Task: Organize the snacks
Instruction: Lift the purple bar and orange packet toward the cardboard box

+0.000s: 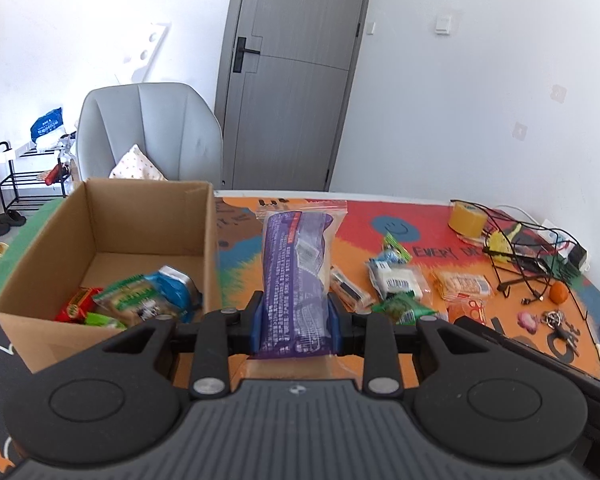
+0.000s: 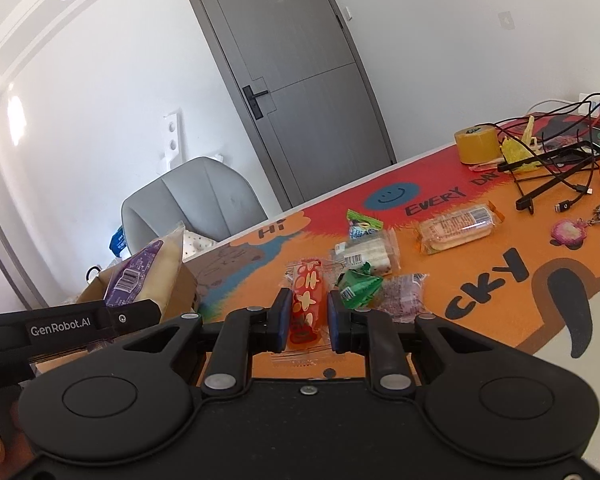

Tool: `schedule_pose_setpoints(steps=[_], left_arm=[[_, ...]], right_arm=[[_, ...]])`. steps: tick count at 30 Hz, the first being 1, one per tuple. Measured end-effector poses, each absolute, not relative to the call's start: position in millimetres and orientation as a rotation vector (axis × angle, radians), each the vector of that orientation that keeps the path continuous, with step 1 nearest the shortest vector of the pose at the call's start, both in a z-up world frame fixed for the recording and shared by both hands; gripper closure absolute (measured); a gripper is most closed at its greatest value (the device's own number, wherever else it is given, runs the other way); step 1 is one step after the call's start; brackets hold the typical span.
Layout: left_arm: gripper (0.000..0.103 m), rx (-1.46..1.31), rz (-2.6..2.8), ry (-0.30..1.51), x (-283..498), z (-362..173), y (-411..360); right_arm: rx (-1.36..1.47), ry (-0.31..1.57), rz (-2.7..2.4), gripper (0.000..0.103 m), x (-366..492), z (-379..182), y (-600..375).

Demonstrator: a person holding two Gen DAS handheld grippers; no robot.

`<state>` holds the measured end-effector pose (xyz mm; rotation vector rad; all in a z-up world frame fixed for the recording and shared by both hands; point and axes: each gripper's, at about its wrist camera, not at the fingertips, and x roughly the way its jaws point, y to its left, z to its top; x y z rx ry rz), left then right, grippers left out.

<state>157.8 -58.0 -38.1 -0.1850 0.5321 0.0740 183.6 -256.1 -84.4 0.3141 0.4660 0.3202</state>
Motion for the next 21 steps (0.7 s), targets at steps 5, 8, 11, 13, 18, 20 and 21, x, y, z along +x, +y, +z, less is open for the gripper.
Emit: schedule_pose_setpoints(steps=[5, 8, 11, 13, 18, 20, 21], left_arm=[[0.073, -0.196, 0.108, 0.513, 156.4, -30.2, -40.1], [0.073, -0.200, 0.125, 0.503, 155.2, -27.3, -29.2], [0.073, -0.210, 0.143, 0.502, 156.0, -26.5, -19.2], [0.073, -0.215, 0.155, 0.499, 156.4, -25.9, -11.9], [0.073, -0.231, 0.187, 0.489, 157.0, -24.3, 7.0], [0.073, -0.238, 0.201, 0.483, 157.9, -23.6, 14.9], [0.073, -0.240, 0.207, 0.481, 158.4, -23.6, 18.2]], right_arm=[[0.309, 0.444, 0.345, 0.083, 186.1, -76.2, -244.0], [0.311, 0.436, 0.354, 0.083, 187.6, -72.4, -236.4], [0.311, 0.432, 0.369, 0.083, 189.6, -70.0, -228.7], [0.310, 0.429, 0.378, 0.083, 191.3, -68.3, -224.0], [0.309, 0.423, 0.403, 0.083, 196.6, -63.9, -211.4], [0.303, 0.422, 0.414, 0.083, 198.3, -63.1, -205.6], [0.298, 0.421, 0.419, 0.083, 199.3, -63.1, -202.7]])
